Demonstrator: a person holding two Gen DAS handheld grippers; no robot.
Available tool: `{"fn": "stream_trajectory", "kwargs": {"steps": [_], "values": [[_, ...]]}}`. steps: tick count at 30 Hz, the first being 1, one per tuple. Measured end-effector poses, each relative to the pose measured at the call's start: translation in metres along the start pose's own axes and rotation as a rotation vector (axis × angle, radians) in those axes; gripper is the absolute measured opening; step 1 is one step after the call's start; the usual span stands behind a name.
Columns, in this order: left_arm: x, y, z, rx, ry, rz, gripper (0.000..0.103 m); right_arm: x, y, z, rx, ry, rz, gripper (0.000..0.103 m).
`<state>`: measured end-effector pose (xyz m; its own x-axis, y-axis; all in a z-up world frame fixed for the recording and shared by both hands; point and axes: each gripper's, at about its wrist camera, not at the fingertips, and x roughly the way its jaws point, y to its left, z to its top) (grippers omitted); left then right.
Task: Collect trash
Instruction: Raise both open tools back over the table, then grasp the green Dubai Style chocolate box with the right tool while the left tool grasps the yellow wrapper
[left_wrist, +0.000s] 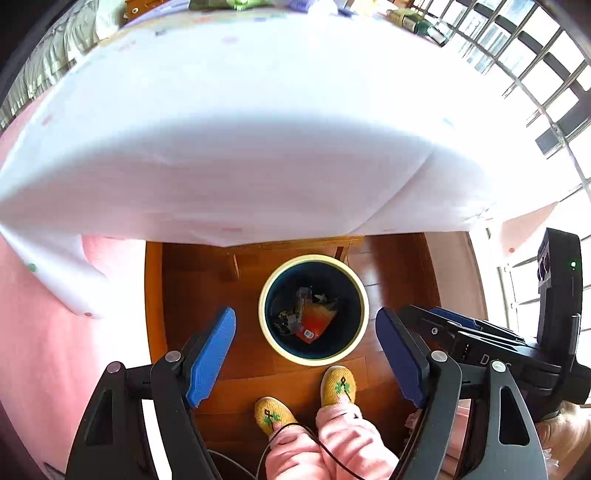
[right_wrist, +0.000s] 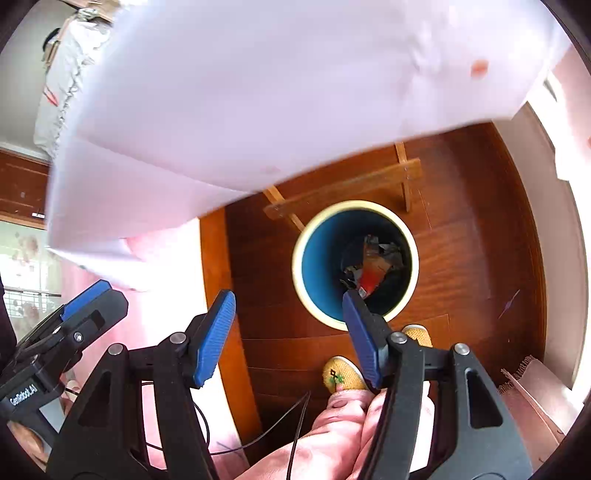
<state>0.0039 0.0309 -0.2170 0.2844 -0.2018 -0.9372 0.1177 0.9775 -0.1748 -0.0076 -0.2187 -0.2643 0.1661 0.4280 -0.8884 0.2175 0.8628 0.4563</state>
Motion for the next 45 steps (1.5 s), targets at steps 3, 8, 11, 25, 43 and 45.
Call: {"fn": "stream_trajectory", "kwargs": {"steps": [3, 8, 11, 25, 43, 45], "values": [[-0.046, -0.003, 0.011, 0.009, -0.033, 0.003, 0.08, -0.039, 0.023, 0.001, -0.016, -0.038, 0.007, 0.058], [-0.117, -0.009, 0.031, 0.027, -0.09, -0.013, 0.08, -0.097, 0.061, 0.002, -0.024, -0.094, 0.026, 0.058], [-0.154, -0.008, 0.042, 0.051, -0.142, -0.012, 0.08, -0.126, 0.082, 0.006, -0.049, -0.142, 0.031, 0.058], [-0.253, -0.047, 0.118, 0.16, -0.325, -0.02, 0.08, -0.244, 0.137, 0.066, -0.152, -0.37, -0.026, 0.059], [-0.101, -0.141, 0.352, 0.063, -0.18, 0.063, 0.079, -0.215, 0.038, 0.344, -0.211, -0.31, -0.064, 0.066], [-0.077, -0.153, 0.383, 0.056, -0.164, 0.087, 0.079, -0.206, 0.023, 0.379, -0.218, -0.292, -0.063, 0.069]]}}
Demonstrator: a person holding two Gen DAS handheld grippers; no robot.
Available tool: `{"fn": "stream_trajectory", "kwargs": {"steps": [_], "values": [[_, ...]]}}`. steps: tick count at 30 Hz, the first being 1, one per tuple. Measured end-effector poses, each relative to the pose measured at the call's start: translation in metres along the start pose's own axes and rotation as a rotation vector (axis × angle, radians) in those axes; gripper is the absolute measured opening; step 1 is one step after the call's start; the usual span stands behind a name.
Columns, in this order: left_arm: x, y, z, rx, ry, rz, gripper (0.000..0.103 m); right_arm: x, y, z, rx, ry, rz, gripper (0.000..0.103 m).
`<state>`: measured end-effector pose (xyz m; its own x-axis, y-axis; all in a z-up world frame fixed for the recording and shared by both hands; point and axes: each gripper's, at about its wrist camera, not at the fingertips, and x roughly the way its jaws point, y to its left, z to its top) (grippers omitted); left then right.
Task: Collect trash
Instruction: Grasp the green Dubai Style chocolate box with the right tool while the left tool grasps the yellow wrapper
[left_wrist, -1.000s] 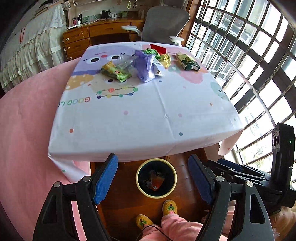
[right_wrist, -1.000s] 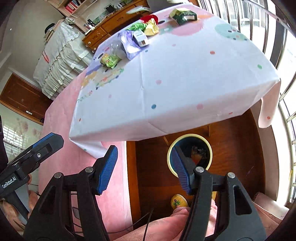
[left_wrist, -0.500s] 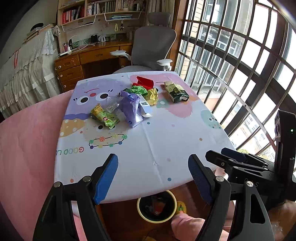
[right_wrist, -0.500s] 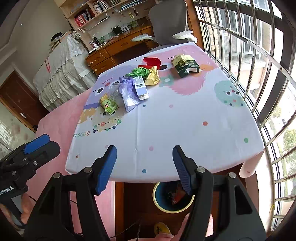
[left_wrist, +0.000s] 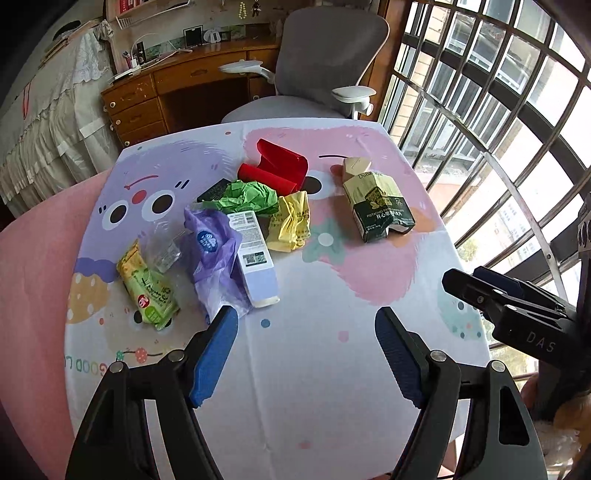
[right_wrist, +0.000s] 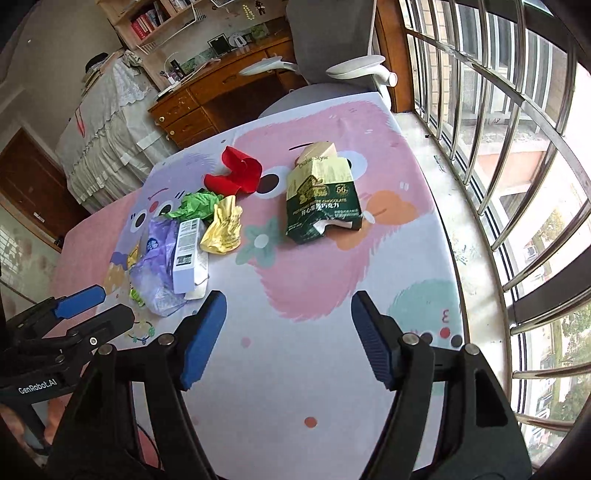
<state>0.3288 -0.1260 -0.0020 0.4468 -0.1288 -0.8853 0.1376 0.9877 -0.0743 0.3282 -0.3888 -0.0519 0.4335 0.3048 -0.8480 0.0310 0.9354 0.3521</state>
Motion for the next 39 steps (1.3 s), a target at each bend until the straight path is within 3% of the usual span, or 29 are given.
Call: {"fn": "stream_trajectory", "kwargs": {"steps": [5, 10, 22, 26, 28, 31, 34, 39], "values": [[0.065, -0.014, 0.053, -0.027, 0.049, 0.077, 0.079, 0.056, -0.037, 0.055, -0.018, 0.063, -0.019, 0.072], [0.117, -0.005, 0.076, -0.077, 0.125, 0.116, 0.073, 0.116, -0.042, 0.086, -0.035, 0.125, -0.022, 0.079], [0.179, 0.002, 0.095, -0.108, 0.203, 0.153, 0.068, 0.199, -0.002, 0.103, -0.112, 0.231, -0.139, 0.084], [0.189, -0.006, 0.101, -0.057, 0.198, 0.201, 0.068, 0.212, 0.007, 0.108, -0.152, 0.234, -0.186, 0.085], [0.191, -0.01, 0.104, -0.045, 0.197, 0.193, 0.067, 0.216, 0.011, 0.109, -0.16, 0.252, -0.203, 0.084], [0.199, -0.012, 0.106, -0.055, 0.223, 0.158, 0.043, 0.217, 0.009, 0.112, -0.156, 0.252, -0.189, 0.08], [0.2, -0.008, 0.104, -0.081, 0.218, 0.121, 0.034, 0.209, 0.0, 0.109, -0.128, 0.247, -0.16, 0.079], [0.181, -0.008, 0.098, -0.093, 0.19, 0.021, 0.032, 0.192, -0.017, 0.103, -0.046, 0.246, -0.059, 0.078]]}}
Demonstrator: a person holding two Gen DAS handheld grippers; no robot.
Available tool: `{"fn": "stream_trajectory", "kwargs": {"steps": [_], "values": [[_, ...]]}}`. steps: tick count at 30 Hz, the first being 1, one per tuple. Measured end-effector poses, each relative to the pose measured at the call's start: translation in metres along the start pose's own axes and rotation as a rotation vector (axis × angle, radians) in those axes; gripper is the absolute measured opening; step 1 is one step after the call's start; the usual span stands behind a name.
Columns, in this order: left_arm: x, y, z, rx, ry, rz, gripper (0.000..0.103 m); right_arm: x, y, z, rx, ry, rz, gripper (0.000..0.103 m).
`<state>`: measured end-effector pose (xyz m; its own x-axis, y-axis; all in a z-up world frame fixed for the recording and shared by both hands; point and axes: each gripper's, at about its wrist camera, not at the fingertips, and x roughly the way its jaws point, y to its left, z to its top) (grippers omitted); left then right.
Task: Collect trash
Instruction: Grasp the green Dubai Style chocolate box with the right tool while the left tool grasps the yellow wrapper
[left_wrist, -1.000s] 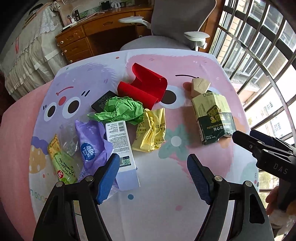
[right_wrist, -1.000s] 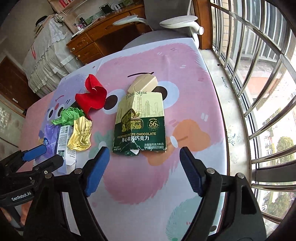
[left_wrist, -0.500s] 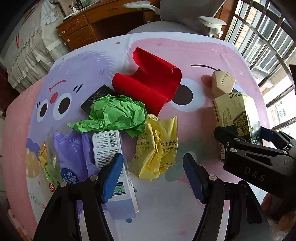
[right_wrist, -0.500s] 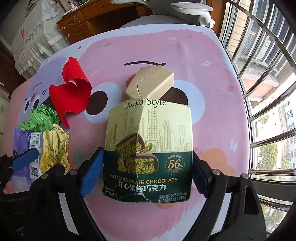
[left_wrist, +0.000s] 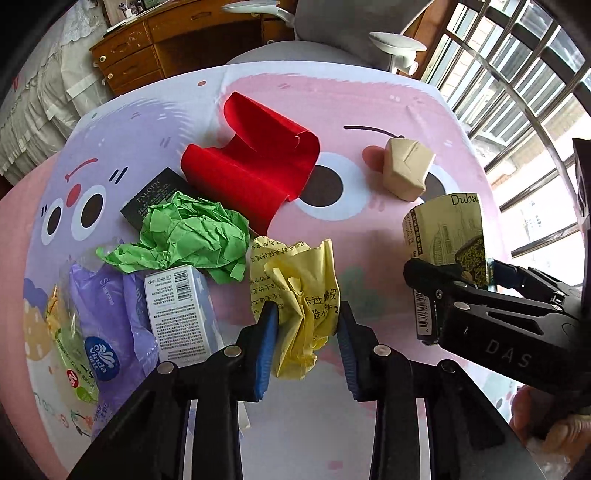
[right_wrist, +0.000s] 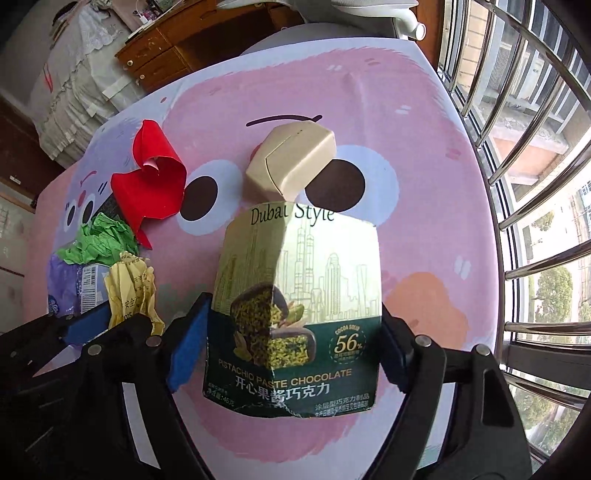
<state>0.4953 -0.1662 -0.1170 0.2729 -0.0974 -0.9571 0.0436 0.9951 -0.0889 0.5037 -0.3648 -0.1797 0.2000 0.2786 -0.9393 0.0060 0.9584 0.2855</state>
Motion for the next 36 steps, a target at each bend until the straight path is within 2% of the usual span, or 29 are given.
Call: {"fn": "stream_trajectory", "kwargs": {"steps": [5, 9, 14, 18, 25, 31, 36], "values": [[-0.029, -0.008, -0.023, 0.059, -0.026, -0.05, 0.031, -0.023, -0.01, -0.022, 0.06, -0.008, 0.1, 0.078], [-0.059, -0.013, -0.05, 0.075, -0.05, -0.097, 0.031, -0.042, -0.009, -0.047, 0.086, -0.015, 0.141, 0.078], [-0.105, -0.01, -0.095, 0.089, -0.084, -0.152, 0.031, -0.073, 0.004, -0.097, 0.097, -0.023, 0.166, 0.078], [-0.142, -0.002, -0.138, 0.125, -0.11, -0.185, 0.031, -0.1, 0.023, -0.146, 0.108, -0.029, 0.173, 0.078], [-0.198, 0.039, -0.227, 0.185, -0.144, -0.257, 0.031, -0.141, 0.074, -0.242, 0.171, -0.087, 0.163, 0.078], [-0.227, 0.08, -0.311, 0.254, -0.146, -0.302, 0.031, -0.16, 0.121, -0.334, 0.25, -0.115, 0.147, 0.078], [-0.231, 0.106, -0.377, 0.289, -0.119, -0.323, 0.031, -0.159, 0.153, -0.408, 0.278, -0.074, 0.122, 0.078]]}}
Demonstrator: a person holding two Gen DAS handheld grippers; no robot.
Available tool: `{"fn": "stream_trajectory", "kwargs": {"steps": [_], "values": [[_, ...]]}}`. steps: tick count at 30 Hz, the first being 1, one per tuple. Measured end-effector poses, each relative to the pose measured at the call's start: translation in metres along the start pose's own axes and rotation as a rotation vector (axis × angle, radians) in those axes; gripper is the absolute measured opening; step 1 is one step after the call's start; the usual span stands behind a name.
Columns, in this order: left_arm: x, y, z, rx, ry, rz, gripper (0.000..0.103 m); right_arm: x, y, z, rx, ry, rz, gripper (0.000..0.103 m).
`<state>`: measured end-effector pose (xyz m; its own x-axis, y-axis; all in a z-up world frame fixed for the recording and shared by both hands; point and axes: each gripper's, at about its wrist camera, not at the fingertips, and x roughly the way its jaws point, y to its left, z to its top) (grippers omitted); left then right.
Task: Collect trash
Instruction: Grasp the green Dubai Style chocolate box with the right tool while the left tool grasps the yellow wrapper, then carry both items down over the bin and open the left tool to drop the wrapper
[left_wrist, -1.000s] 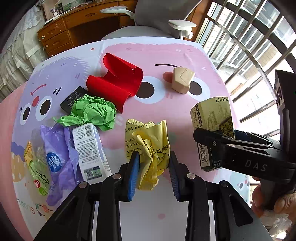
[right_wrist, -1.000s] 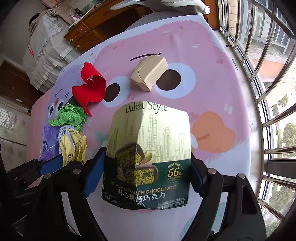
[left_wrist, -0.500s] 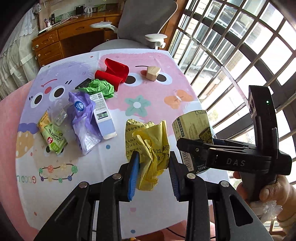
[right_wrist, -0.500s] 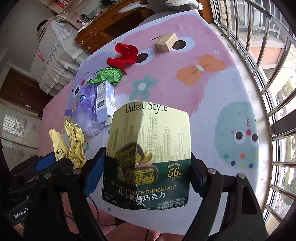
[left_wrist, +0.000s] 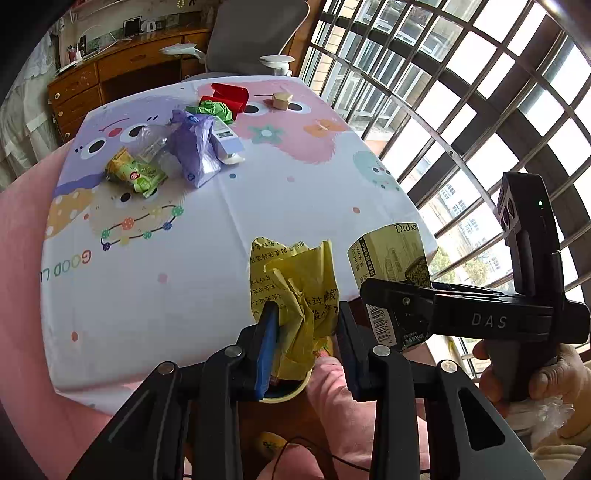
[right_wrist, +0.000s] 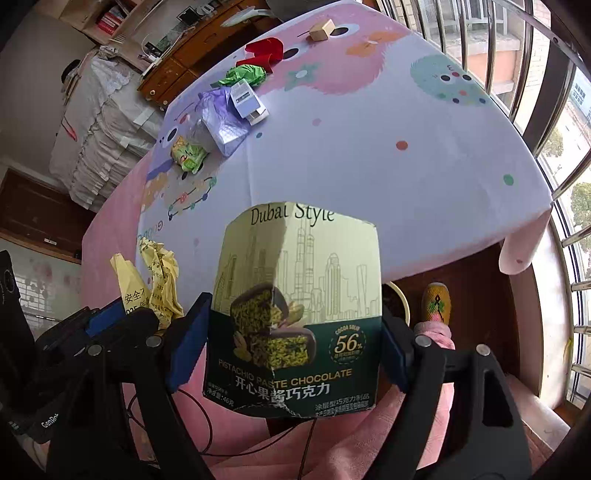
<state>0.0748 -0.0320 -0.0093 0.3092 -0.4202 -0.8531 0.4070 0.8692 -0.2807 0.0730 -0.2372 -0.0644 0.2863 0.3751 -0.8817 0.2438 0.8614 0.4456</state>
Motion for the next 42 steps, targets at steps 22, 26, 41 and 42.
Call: {"fn": "stream_trajectory", "kwargs": {"steps": [22, 26, 41, 42], "values": [[0.225, 0.057, -0.204, -0.208, 0.285, 0.039, 0.032, 0.251, -0.132, -0.168, 0.061, 0.301, -0.207, 0.078], [0.282, 0.068, -0.219, -0.191, 0.305, 0.074, 0.037, 0.301, -0.156, -0.179, 0.04, 0.319, -0.243, 0.078], [0.328, 0.129, -0.235, -0.242, 0.309, 0.242, 0.079, 0.355, -0.17, -0.166, 0.049, 0.35, -0.205, 0.081], [0.327, 0.134, -0.235, -0.254, 0.305, 0.253, 0.079, 0.357, -0.164, -0.163, 0.056, 0.345, -0.199, 0.081]]}}
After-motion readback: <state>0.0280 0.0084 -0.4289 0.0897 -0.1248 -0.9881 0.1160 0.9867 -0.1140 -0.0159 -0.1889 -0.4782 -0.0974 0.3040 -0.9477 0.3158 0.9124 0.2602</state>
